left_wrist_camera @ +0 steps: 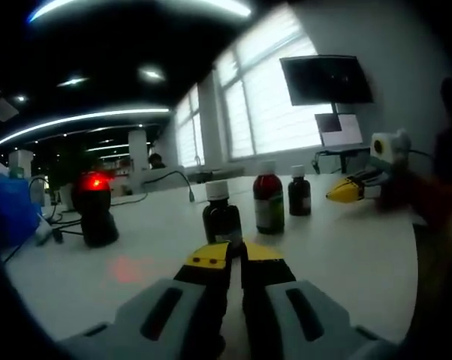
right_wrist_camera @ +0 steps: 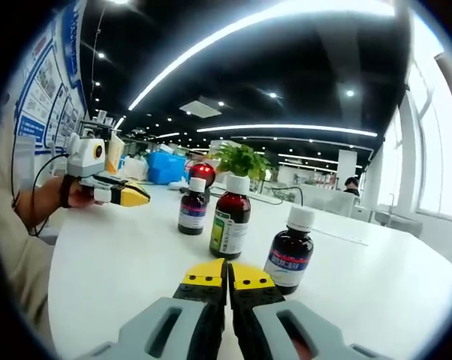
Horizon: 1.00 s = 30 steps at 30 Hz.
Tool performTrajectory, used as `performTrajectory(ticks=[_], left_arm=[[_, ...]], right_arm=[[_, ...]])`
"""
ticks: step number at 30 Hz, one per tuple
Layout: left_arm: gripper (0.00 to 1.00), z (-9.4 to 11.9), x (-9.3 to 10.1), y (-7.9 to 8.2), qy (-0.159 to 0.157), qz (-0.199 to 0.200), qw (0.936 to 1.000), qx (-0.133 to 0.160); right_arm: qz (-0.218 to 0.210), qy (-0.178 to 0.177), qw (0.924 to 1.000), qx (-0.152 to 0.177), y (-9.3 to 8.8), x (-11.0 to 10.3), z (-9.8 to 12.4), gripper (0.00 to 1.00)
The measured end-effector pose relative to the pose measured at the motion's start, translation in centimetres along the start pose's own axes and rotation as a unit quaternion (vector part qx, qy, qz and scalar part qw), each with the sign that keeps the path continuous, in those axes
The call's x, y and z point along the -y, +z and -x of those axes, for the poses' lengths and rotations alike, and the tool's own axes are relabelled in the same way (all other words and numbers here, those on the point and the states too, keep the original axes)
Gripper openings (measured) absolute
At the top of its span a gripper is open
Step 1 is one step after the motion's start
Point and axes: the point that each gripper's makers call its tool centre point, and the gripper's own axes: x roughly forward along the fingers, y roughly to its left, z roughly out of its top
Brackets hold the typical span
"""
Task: Rotate the medicine bottle to make it face forward pick up the medicine bottle inspect the drug traceability code place the medicine on the table
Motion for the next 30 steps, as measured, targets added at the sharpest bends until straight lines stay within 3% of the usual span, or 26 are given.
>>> performTrajectory(ticks=[7, 17, 30], left_arm=[[0.00, 0.0, 0.1, 0.0, -0.002, 0.001, 1.0000, -0.001], [0.00, 0.0, 0.2, -0.1, -0.005, 0.002, 1.0000, -0.001], [0.00, 0.0, 0.1, 0.0, -0.005, 0.004, 1.0000, 0.001]], right_arm=[[-0.018, 0.007, 0.9998, 0.010, 0.4, 0.0, 0.1, 0.00], [-0.033, -0.017, 0.9993, 0.011, 0.9, 1.0, 0.2, 0.00], [-0.040, -0.051, 0.9974, 0.031, 3.7, 3.0, 0.7, 0.00]])
